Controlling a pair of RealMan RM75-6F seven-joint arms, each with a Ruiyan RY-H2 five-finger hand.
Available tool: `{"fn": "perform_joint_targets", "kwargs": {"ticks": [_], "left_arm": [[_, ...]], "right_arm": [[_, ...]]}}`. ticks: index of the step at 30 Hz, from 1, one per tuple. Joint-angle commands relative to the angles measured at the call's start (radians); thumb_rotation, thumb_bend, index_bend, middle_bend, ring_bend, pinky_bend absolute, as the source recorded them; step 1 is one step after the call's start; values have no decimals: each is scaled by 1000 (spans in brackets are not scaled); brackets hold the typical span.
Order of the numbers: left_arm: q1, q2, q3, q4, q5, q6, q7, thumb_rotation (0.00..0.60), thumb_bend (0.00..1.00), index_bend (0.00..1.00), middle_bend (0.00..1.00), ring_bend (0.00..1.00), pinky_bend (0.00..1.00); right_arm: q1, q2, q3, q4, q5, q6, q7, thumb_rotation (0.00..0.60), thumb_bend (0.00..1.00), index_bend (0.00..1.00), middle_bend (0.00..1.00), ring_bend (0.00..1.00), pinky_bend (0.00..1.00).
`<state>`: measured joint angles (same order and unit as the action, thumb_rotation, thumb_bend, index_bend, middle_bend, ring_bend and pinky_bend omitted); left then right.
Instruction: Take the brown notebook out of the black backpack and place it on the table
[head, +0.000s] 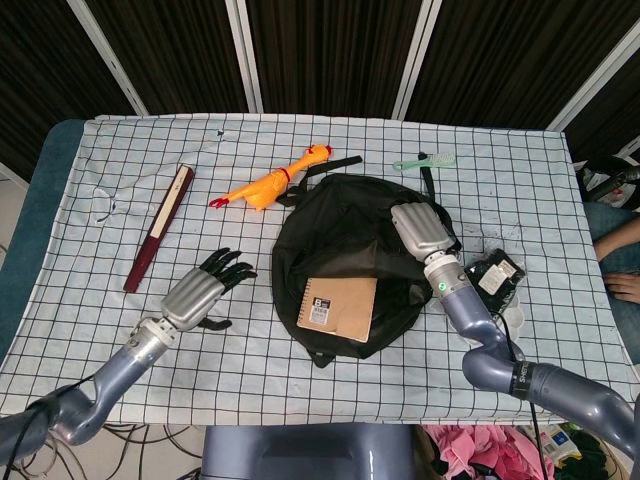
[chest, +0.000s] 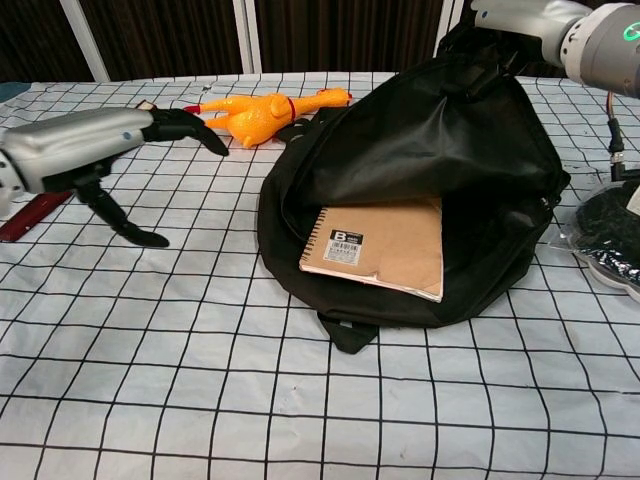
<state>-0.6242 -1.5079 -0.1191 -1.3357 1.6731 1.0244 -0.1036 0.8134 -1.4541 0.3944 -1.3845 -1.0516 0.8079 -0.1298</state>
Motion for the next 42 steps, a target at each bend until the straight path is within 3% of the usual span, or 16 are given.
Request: {"fn": "perform_joint_targets", "kwargs": {"ticks": [1, 5, 9, 13, 19, 25, 42], "left_arm": [[-63, -66, -19, 75, -6, -43, -8, 600, 23, 207, 184, 30, 40], [-107, -120, -21, 143, 1, -42, -54, 600, 23, 216, 222, 61, 116], [-150, -183, -6, 227, 34, -15, -144, 600, 23, 227, 227, 64, 130], [-178, -238, 36, 324, 76, 27, -234, 600, 23, 231, 232, 71, 143], [-187, -262, 83, 355, 97, 60, -296, 600, 23, 235, 233, 73, 144], [-190, -270, 116, 360, 106, 83, -303, 600, 16, 240, 234, 74, 143], [-250, -364, 99, 480, 70, 74, -283, 600, 16, 258, 244, 82, 148]], "right_arm": [[4, -1, -4, 1, 1, 7, 3, 600, 472, 636, 551, 311, 110], [7, 2, -6, -3, 2, 22, 10, 600, 472, 636, 551, 311, 110], [9, 10, -8, -6, 3, 35, 17, 600, 478, 636, 551, 311, 110], [9, 16, -14, -5, 8, 45, 25, 600, 481, 636, 551, 311, 110], [5, 26, -22, -4, 7, 56, 38, 600, 486, 636, 551, 311, 110], [1, 36, -29, -7, 11, 69, 45, 600, 489, 636, 551, 311, 110], [-2, 42, -45, -8, 14, 90, 57, 600, 498, 636, 552, 312, 110]]}}
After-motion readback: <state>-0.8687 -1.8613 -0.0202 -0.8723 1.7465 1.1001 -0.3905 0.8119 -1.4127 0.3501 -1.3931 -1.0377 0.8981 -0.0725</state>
